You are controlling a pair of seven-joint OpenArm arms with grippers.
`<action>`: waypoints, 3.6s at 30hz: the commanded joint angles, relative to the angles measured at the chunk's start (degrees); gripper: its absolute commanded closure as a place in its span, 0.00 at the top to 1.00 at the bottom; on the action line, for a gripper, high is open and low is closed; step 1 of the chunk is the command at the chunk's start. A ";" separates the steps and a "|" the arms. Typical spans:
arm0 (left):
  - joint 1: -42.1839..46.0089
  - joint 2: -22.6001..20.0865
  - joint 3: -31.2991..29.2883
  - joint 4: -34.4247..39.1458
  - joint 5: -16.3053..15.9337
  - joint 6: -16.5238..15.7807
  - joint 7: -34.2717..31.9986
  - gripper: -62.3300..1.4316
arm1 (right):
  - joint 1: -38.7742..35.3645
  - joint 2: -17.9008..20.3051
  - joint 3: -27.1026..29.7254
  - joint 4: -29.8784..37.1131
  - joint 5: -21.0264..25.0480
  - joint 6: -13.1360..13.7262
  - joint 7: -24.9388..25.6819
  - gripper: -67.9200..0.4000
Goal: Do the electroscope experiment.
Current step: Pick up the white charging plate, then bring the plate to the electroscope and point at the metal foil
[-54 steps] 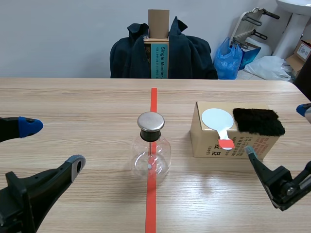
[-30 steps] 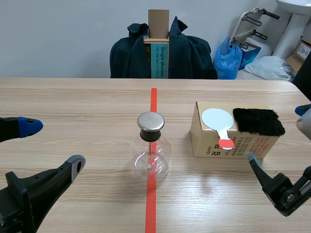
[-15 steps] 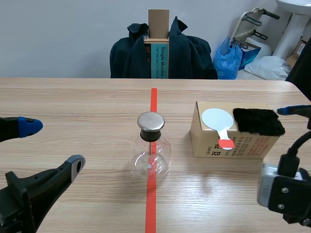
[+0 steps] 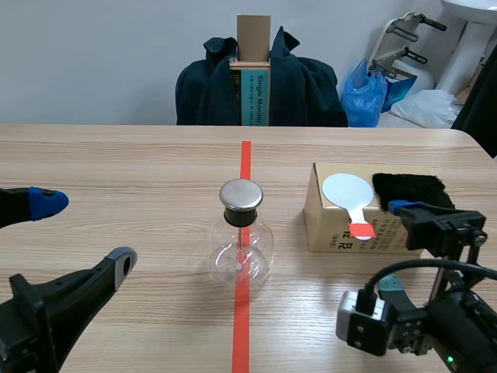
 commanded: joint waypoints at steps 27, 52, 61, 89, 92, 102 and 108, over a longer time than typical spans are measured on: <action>-0.33 0.48 0.07 0.72 -0.39 -0.13 -1.07 1.00 | 11.08 -2.36 -6.86 -8.44 0.22 -3.23 -3.69 1.00; -0.33 0.48 0.07 0.72 -0.39 -0.13 -1.09 1.00 | 11.06 -2.19 -6.69 -8.41 0.22 -3.43 -2.64 0.02; -0.33 0.48 0.07 0.72 -0.39 -0.13 -1.09 1.00 | 7.98 -0.11 -2.97 -2.05 1.20 -11.80 -2.38 0.02; -31.67 -6.78 19.93 -37.64 0.98 -12.87 -12.68 0.05 | -12.28 4.46 20.09 37.57 8.85 -21.70 3.37 0.02; -36.63 -4.13 25.86 -42.36 4.57 -12.87 -16.13 0.05 | -12.26 4.48 21.00 38.25 8.90 -21.70 4.00 0.02; -44.96 4.35 36.30 -51.74 7.63 -7.54 -17.42 0.05 | -7.45 4.46 19.58 37.86 12.61 -16.55 9.79 0.02; -45.09 5.09 36.35 -52.48 7.63 -5.46 -18.05 0.05 | -0.02 4.46 12.07 31.87 10.91 -13.38 9.79 0.02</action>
